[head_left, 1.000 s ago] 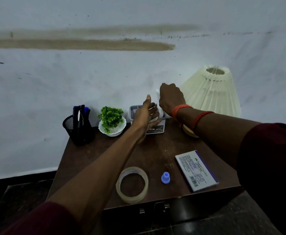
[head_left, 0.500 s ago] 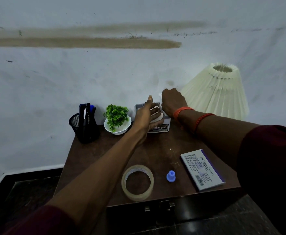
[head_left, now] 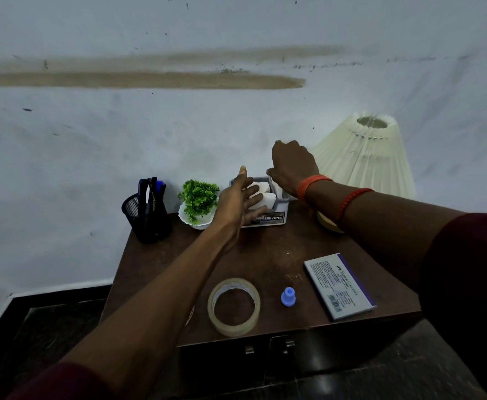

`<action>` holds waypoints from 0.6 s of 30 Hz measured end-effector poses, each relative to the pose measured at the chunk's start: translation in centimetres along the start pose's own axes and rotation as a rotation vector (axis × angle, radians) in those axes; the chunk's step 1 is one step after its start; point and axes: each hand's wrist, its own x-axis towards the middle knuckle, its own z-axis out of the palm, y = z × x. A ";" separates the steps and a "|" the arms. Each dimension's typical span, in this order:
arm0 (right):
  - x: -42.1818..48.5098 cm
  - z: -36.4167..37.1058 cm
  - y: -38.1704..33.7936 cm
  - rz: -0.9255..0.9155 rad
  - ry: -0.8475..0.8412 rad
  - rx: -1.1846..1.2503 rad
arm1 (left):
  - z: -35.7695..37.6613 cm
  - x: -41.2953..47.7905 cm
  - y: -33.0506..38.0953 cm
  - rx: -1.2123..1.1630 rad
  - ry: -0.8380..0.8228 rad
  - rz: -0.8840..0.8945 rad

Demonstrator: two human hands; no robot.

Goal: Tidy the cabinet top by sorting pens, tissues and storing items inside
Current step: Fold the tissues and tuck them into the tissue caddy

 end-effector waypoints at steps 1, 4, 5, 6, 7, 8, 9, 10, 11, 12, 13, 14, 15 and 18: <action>-0.3 -0.2 0.0 -0.019 0.018 -0.023 | -0.2 -0.2 0.1 0.002 0.005 0.004; -1.6 -0.5 0.1 -0.085 0.062 -0.056 | -0.8 -0.6 0.2 0.015 0.017 0.027; -2.2 -0.5 0.2 -0.100 0.069 -0.038 | -1.1 -0.9 0.2 0.017 0.024 0.034; -3.0 -0.5 0.3 -0.113 0.076 -0.008 | -1.3 -1.2 0.2 0.016 0.033 0.042; -3.9 -0.4 0.5 -0.129 0.083 0.026 | -1.6 -1.6 0.2 0.017 0.042 0.050; -5.0 -0.2 0.6 -0.147 0.090 0.059 | -1.9 -2.0 0.1 0.019 0.051 0.056; -6.2 0.1 0.8 -0.164 0.097 0.088 | -2.2 -2.6 0.0 0.024 0.059 0.063; -7.5 0.4 1.0 -0.178 0.105 0.106 | -2.6 -3.1 -0.2 0.027 0.066 0.068; -8.8 0.7 1.2 -0.191 0.111 0.113 | -3.0 -3.7 -0.4 0.022 0.077 0.068; -10.1 1.0 1.6 -0.201 0.110 0.112 | -3.4 -4.3 -0.6 0.015 0.093 0.067; -11.3 1.4 2.1 -0.204 0.105 0.110 | -3.7 -4.8 -0.9 0.014 0.108 0.067; -12.6 1.7 2.7 -0.197 0.095 0.119 | -4.0 -5.4 -1.2 0.020 0.121 0.067; -13.8 2.0 3.4 -0.176 0.073 0.136 | -4.2 -6.0 -1.5 0.026 0.135 0.067; -17.1 2.6 5.3 -0.076 0.008 0.177 | -4.8 -7.9 -2.5 0.036 0.165 0.050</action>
